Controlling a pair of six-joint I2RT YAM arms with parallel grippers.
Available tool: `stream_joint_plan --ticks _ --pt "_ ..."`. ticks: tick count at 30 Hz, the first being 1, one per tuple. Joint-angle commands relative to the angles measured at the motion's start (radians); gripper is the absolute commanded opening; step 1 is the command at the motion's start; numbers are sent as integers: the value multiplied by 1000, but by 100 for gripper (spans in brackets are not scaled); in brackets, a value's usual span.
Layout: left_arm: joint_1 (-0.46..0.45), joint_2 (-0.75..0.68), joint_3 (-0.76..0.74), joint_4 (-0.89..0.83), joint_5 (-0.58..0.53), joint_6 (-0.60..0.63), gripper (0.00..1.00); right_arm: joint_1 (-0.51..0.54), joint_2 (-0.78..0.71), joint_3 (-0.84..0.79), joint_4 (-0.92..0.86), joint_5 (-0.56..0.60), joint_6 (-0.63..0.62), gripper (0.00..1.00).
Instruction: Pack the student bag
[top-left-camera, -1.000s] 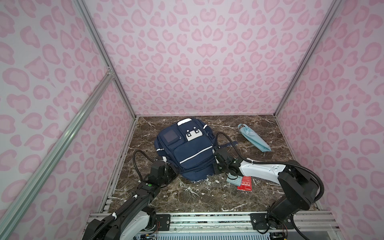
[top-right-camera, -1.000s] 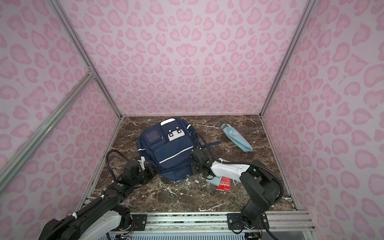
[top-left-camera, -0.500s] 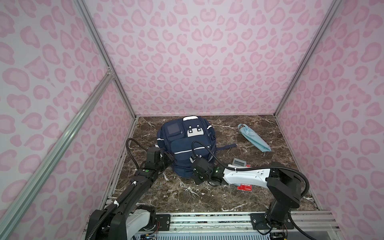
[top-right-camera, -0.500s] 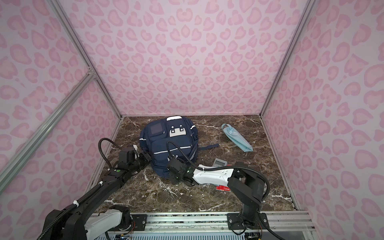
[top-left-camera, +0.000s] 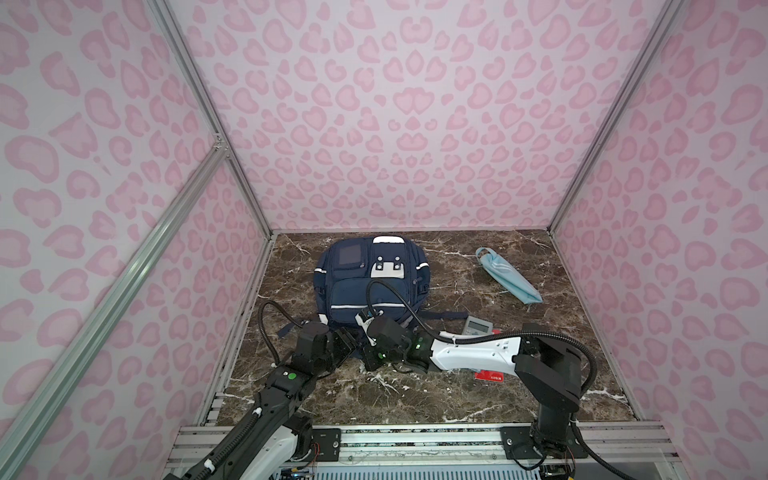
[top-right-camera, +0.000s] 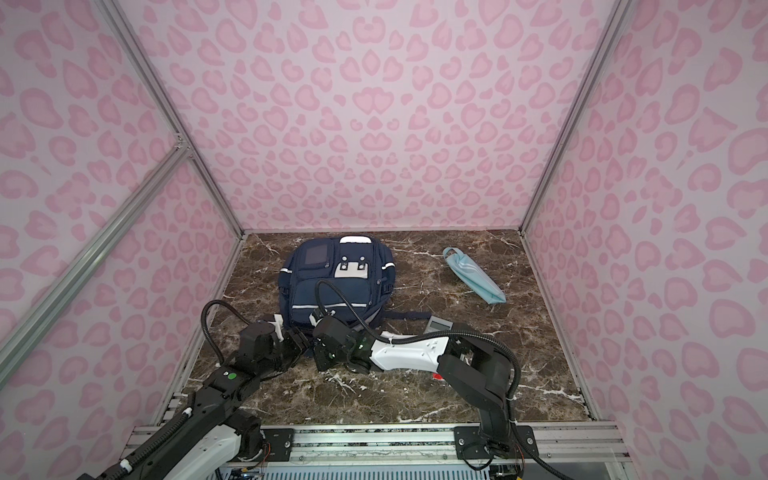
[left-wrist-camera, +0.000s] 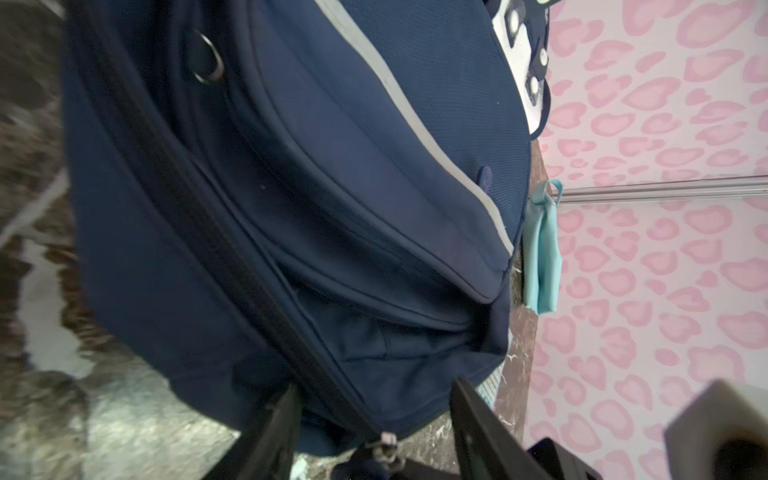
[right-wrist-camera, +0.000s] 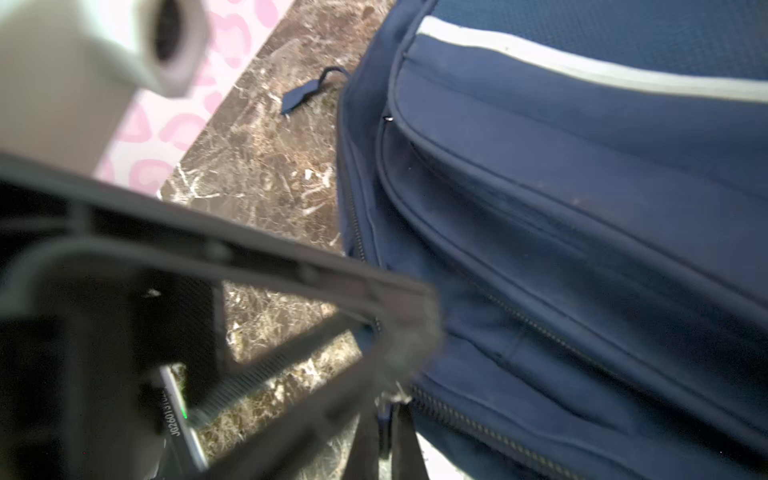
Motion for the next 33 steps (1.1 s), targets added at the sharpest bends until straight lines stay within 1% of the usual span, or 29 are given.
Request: stream_joint_plan --ticks 1,2,4,6,8,11,13,16,19,22,27,29,31,33 --pt "-10 61 -4 70 -56 -39 52 14 -15 -11 52 -11 -23 0" --pt "-9 85 -11 100 -44 -36 46 15 -20 -21 62 -11 -22 0" --pt "-8 150 -10 138 -22 -26 19 11 -28 -39 68 -5 -21 0" --pt "-7 181 16 106 -28 10 4 2 -39 -49 45 7 -19 0" --pt "-5 175 30 77 -43 28 3 -9 -64 -85 24 36 -13 0" --pt "5 155 36 69 -15 29 3 -32 -120 -165 -22 101 -11 0" --pt "5 142 44 42 2 45 3 -44 -153 -192 -109 174 -7 0" --pt "10 104 45 -1 17 71 3 -84 -182 -231 -183 240 -5 0" --pt "36 91 50 -45 70 113 3 -159 -198 -293 -180 234 -9 0" --pt "72 85 46 -73 114 161 3 -239 -220 -339 -170 229 -38 0" --pt "86 62 64 -141 99 221 3 -376 -227 -352 -144 210 -108 0" --pt "89 63 73 -158 90 240 3 -428 -214 -347 -120 176 -128 0" --pt "107 76 90 -175 70 272 3 -436 -222 -350 -114 163 -142 0" --pt "151 101 139 -210 31 327 3 -411 -248 -356 -131 157 -136 0"
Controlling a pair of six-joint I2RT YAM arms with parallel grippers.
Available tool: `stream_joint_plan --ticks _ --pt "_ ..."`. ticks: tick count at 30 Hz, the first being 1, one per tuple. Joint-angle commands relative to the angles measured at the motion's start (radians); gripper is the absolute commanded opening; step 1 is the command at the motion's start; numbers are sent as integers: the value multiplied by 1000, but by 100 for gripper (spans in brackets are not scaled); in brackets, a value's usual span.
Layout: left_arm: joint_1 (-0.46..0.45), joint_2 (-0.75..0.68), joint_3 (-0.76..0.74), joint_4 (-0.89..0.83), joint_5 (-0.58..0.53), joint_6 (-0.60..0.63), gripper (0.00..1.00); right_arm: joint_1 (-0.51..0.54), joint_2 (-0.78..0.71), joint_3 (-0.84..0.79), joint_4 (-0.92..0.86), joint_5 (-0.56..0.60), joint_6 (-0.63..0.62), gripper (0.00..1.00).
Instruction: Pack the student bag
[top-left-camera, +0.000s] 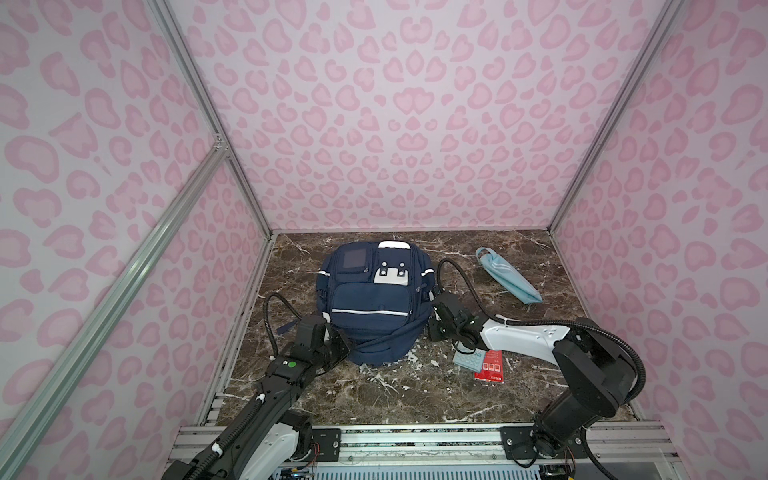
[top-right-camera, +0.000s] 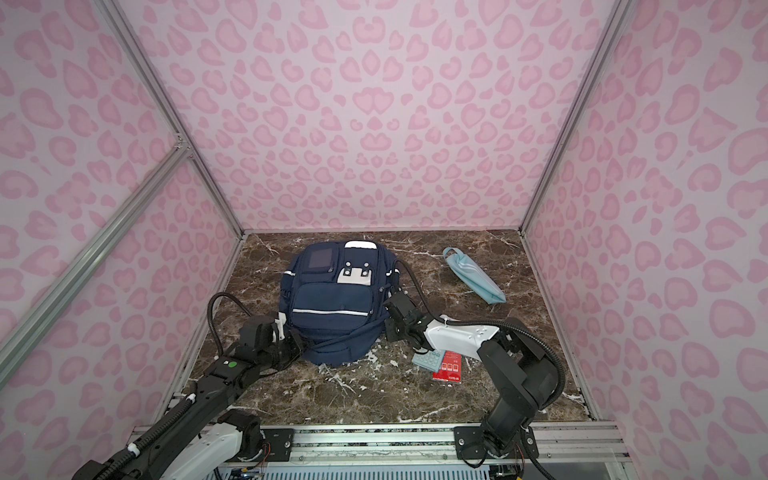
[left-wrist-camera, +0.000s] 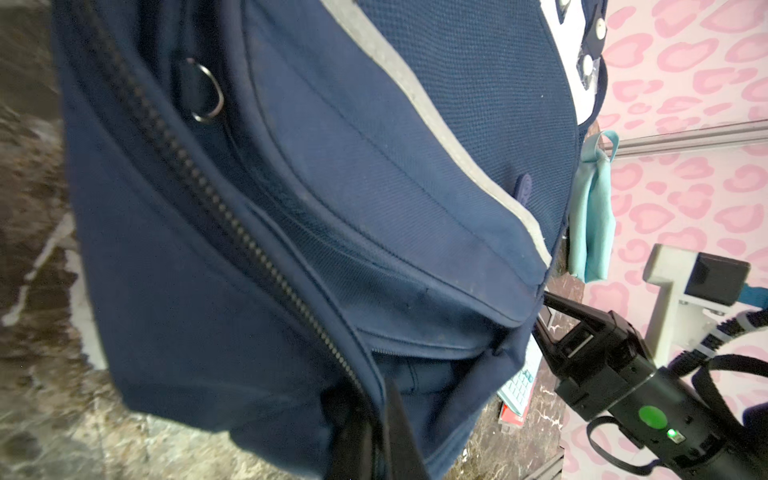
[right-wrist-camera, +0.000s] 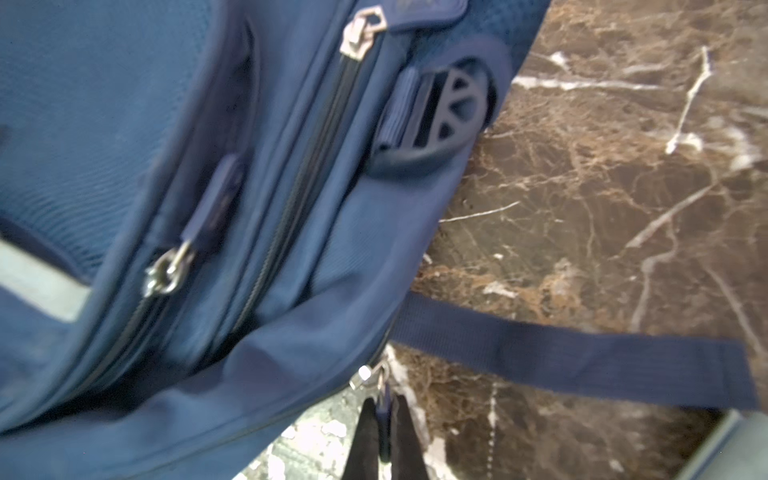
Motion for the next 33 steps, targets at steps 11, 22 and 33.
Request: stream_joint_plan --ticks 11,22,33 --pt "65 157 328 -121 -410 193 49 318 56 94 48 -50 67 0" --pt "-228 -186 -19 29 -198 -351 76 342 155 182 88 -44 24 0" --pt "-238 136 22 140 -349 -243 29 348 122 139 87 -13 31 0"
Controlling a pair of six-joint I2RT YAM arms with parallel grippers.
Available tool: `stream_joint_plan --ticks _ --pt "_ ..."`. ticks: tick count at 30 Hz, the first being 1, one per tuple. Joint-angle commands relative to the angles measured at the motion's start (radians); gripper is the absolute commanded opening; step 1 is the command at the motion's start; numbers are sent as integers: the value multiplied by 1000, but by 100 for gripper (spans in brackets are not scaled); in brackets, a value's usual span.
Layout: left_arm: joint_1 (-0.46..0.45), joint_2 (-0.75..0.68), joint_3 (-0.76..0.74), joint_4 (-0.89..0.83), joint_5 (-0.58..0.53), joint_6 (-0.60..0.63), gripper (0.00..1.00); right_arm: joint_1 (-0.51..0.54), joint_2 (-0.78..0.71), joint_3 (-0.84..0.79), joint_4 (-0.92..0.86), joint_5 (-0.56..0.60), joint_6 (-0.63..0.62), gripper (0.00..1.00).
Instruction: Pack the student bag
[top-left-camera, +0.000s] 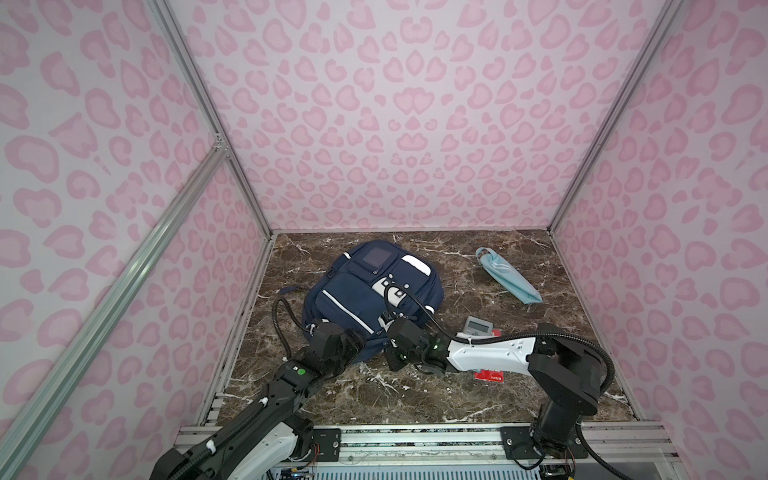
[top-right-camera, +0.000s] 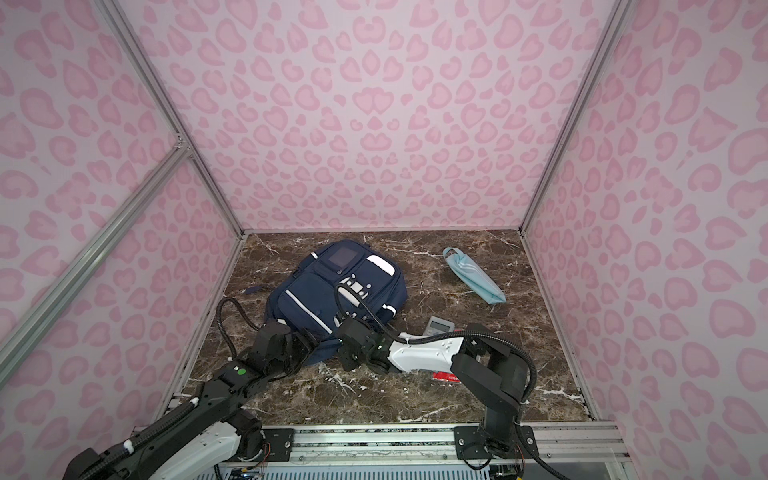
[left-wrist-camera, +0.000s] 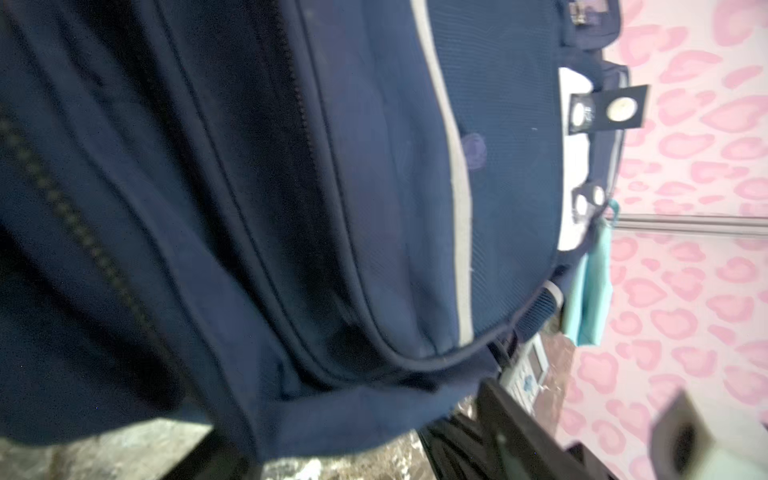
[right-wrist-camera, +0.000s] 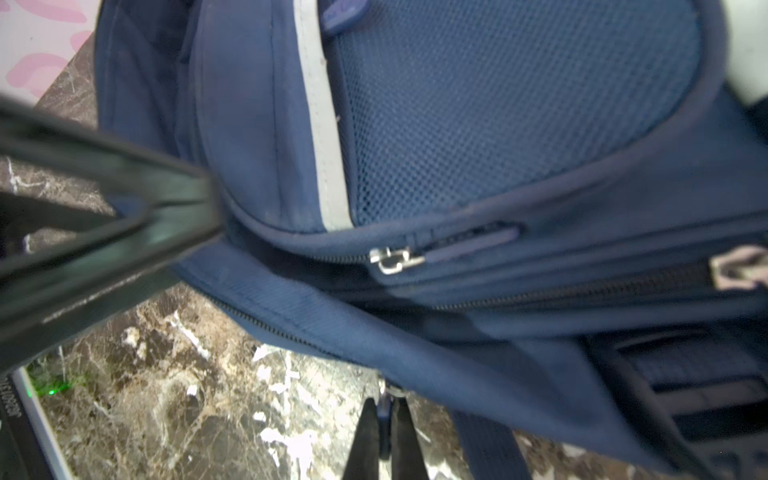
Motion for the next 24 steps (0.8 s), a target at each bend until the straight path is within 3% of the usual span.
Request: stream_joint_plan --ticks 1,2,9,13,17,21,22,24 --pt "4 112 89 16 -71 114 13 -2 -18 -21 29 29 -9 0" --pt "6 134 107 1 -72 135 3 -6 -25 -30 23 35 -13 0" --pt "24 53 73 -28 0 164 3 -136 -73 -125 -17 82 -38 0" --pt "34 7 66 -56 51 183 3 -224 -55 -87 -103 147 -85 0" --pt "41 -34 84 -126 4 225 3 -303 -46 -77 -161 204 -42 0" --pt "55 -69 57 -89 40 232 3 -314 -131 -142 -106 149 -71 2" --pt "56 -71 53 -72 64 232 3 -303 -171 -160 -82 128 -88 21" --pt "51 -74 56 -50 113 239 3 -272 -242 -175 -75 142 -124 38"
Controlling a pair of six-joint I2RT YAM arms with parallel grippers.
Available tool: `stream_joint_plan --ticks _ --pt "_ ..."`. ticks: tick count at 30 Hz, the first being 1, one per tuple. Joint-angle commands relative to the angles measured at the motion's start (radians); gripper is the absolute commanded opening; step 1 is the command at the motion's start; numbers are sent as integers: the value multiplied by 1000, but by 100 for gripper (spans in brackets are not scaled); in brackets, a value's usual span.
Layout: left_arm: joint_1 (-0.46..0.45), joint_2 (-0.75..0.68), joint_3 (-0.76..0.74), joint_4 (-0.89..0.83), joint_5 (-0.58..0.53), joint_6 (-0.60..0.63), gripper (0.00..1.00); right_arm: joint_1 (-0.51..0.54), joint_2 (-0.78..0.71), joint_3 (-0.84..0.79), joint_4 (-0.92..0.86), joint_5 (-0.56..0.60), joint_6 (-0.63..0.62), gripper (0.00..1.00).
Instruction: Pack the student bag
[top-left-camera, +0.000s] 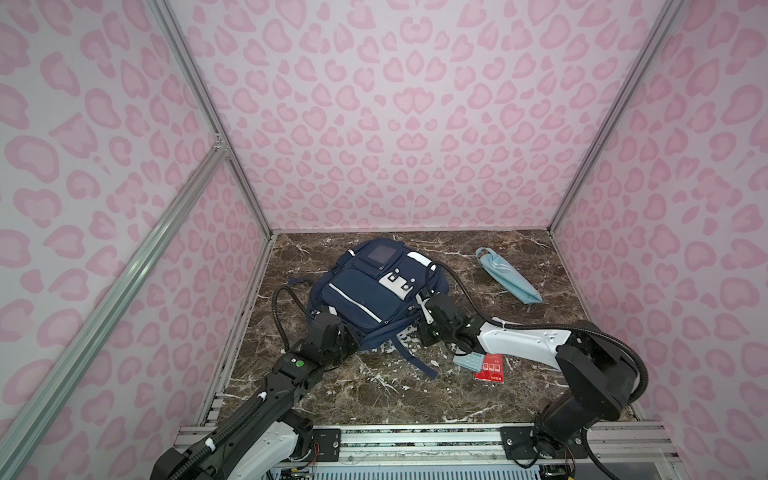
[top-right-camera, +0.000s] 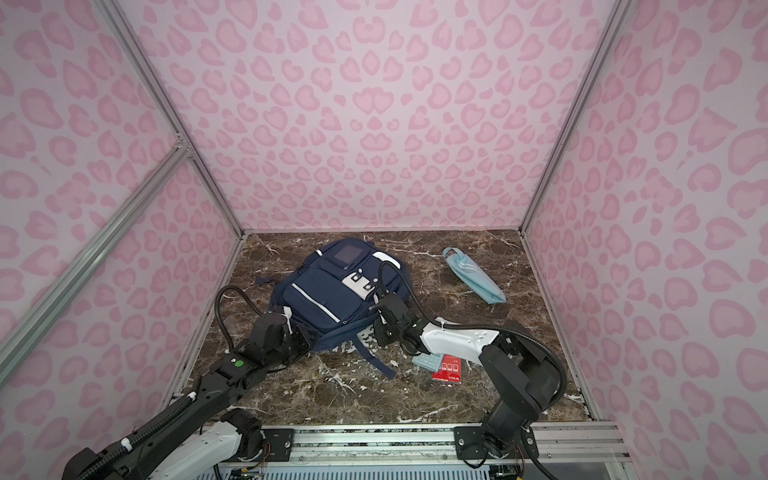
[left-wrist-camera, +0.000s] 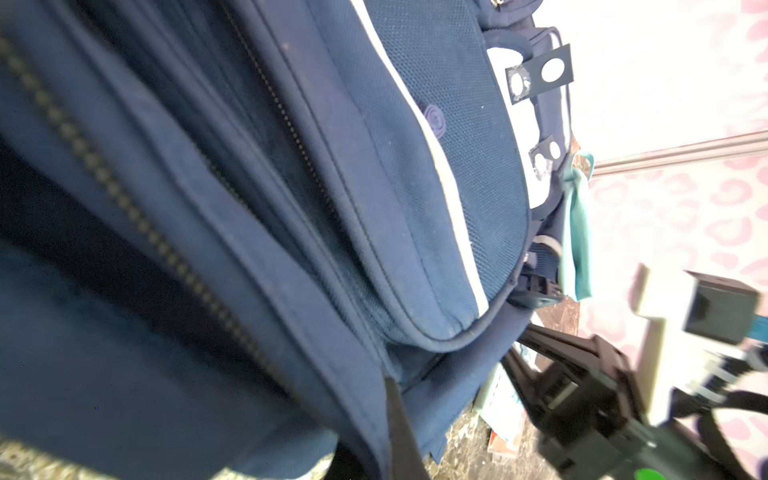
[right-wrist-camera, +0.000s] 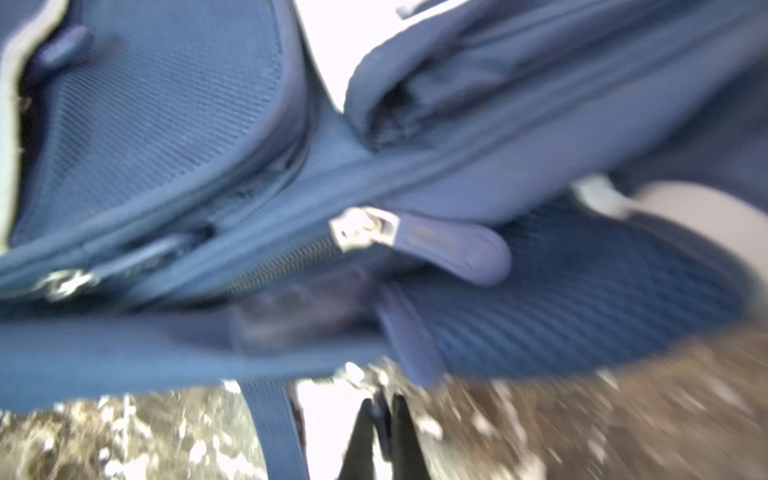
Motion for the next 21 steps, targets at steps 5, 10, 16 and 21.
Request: stream_joint_plan --ticks 5,10,16,21 --pt "-15 -22 42 -54 11 88 3 15 -146 26 -40 219 -159 100" --pt "-13 29 20 -33 -54 174 3 -1 -36 134 54 293 -493 91" --pt "-10 137 8 -15 -97 199 3 -99 257 530 -219 127 -410 88" --pt "11 216 -12 19 -142 195 3 -180 435 701 -346 -27 -269 75"
